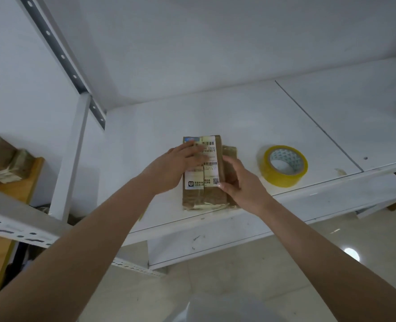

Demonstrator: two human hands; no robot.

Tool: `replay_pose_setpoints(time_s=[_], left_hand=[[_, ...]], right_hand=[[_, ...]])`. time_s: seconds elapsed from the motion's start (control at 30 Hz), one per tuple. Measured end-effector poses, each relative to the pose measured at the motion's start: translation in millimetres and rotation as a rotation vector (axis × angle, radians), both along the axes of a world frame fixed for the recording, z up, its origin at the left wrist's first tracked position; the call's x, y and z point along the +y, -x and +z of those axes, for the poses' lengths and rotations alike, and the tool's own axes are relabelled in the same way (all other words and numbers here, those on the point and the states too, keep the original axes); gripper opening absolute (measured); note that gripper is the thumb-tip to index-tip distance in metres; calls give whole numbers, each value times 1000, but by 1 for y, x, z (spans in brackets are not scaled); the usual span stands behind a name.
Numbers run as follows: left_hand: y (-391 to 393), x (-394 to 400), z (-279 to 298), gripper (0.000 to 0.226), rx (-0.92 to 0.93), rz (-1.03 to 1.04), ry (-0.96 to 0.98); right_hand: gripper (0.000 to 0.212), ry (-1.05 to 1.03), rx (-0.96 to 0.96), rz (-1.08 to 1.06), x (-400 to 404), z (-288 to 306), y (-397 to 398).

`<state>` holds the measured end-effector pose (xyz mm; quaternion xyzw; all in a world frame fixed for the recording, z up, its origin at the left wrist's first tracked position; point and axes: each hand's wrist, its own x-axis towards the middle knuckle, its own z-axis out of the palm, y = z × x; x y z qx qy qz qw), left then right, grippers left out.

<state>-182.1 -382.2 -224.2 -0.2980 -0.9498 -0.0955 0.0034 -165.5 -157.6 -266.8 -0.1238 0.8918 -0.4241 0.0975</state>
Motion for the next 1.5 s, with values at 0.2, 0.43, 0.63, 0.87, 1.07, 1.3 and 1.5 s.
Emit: replay_pose_setpoints(time_s=[0.2, 0.43, 0.63, 0.87, 1.07, 1.3, 1.5], left_hand=[[-50, -4, -20, 23, 8, 177, -544], [-48, -8, -42, 55, -214, 251, -496], [-47, -7, -48, 57, -177, 241, -476], [-50, -12, -44, 52, -189, 160, -453], [-31, -43, -30, 56, -418, -3, -349], [-41, -30, -45, 59, -283, 101, -545], [-52, -17, -52, 56, -144, 176, -608]], right_hand=[[31, -188, 508, 108, -10, 2, -12], [46, -315, 373, 199, -14, -9, -15], [45, -415, 484, 220, -15, -3, -17], [43, -490, 655, 177, -23, -11, -28], [42, -468, 577, 160, -23, -12, -29], [42, -417, 525, 127, -23, -15, -30], [42, -386, 519, 116, -23, -19, -28]])
